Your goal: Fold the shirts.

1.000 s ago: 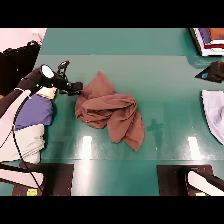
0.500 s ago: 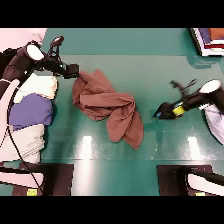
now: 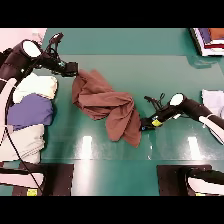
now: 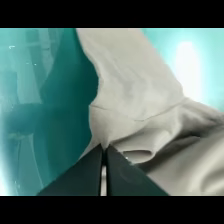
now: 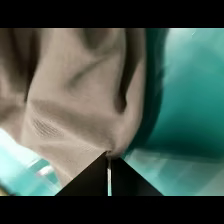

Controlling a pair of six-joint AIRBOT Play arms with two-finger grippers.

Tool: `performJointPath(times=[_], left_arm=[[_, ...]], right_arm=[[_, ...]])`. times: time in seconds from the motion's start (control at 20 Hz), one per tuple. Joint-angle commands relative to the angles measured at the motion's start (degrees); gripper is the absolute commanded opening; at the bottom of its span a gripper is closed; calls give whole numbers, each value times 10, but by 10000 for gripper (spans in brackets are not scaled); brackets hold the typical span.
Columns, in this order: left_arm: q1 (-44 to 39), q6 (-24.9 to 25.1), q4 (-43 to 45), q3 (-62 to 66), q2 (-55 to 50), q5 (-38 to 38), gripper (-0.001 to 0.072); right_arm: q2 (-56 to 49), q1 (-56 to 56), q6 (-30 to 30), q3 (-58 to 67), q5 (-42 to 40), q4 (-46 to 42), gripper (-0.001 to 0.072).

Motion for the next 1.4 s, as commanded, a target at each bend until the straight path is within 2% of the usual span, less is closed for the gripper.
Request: performJointPath(times=[0.0, 0.1, 0.25, 0.7, 0.85, 1.05, 1.2, 1.35], left_arm=[[0, 0, 8, 25, 40, -10, 24], [0, 0, 27, 61, 91, -11, 24], [0, 1, 48, 119, 183, -10, 25], [0, -2, 49, 234, 413, 4, 25], [0, -20, 43, 299, 428, 3, 24], [0, -20, 40, 346, 428, 24, 24], [0, -19, 44, 323, 424, 14, 24], [0, -19, 64, 231, 414, 10, 24]], right_arm=[[5, -10, -5, 70, 36, -27, 17], [38, -40, 1, 149, 79, -69, 16], [111, -96, 26, 264, 91, -132, 17], [305, -265, 25, 528, 84, -134, 17], [331, -315, 25, 598, 81, -134, 16], [327, -375, 26, 695, 83, -133, 16], [297, -388, 26, 748, 98, -125, 16], [264, -357, 26, 707, 102, -124, 16]])
